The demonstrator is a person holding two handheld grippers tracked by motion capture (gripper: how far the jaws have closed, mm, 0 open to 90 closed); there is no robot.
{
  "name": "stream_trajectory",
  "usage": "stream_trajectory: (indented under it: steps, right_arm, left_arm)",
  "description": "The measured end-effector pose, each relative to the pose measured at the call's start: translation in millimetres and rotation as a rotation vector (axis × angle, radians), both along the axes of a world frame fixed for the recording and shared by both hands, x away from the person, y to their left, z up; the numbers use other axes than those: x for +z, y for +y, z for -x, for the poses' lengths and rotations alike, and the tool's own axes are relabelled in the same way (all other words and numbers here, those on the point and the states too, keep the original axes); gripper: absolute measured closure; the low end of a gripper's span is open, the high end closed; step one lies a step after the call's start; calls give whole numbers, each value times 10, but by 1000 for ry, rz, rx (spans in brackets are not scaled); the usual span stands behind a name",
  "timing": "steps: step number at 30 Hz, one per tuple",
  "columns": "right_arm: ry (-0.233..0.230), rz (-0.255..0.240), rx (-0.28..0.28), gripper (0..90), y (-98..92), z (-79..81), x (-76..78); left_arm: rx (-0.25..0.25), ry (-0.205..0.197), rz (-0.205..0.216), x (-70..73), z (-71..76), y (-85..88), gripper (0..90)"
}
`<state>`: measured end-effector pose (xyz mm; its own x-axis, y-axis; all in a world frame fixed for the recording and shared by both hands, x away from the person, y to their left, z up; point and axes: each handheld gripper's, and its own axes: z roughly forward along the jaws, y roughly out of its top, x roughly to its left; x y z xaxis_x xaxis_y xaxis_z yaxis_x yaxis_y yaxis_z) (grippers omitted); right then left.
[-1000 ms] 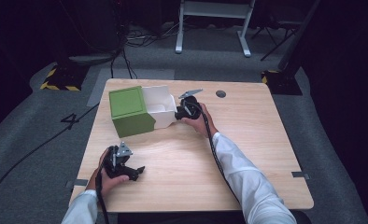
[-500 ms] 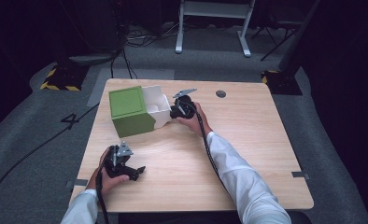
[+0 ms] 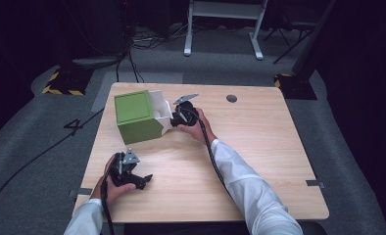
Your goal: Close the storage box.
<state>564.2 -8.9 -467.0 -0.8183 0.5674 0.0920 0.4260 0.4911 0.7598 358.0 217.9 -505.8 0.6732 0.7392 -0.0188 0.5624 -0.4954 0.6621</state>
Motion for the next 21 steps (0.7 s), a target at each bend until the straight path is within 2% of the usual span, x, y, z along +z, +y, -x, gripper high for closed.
stream_trajectory:
  steps: [6,10,21]
  right_arm:
    - [-3,0,7,525,90,25,36]
    - [2,17,22,518,140,35,55]
    - [26,-29,47,495,180,37,35]
  left_arm:
    - [3,-1,0,0,3,-2,2]
    - [3,-2,0,0,2,-2,2]
    - [3,-2,0,0,2,-2,2]
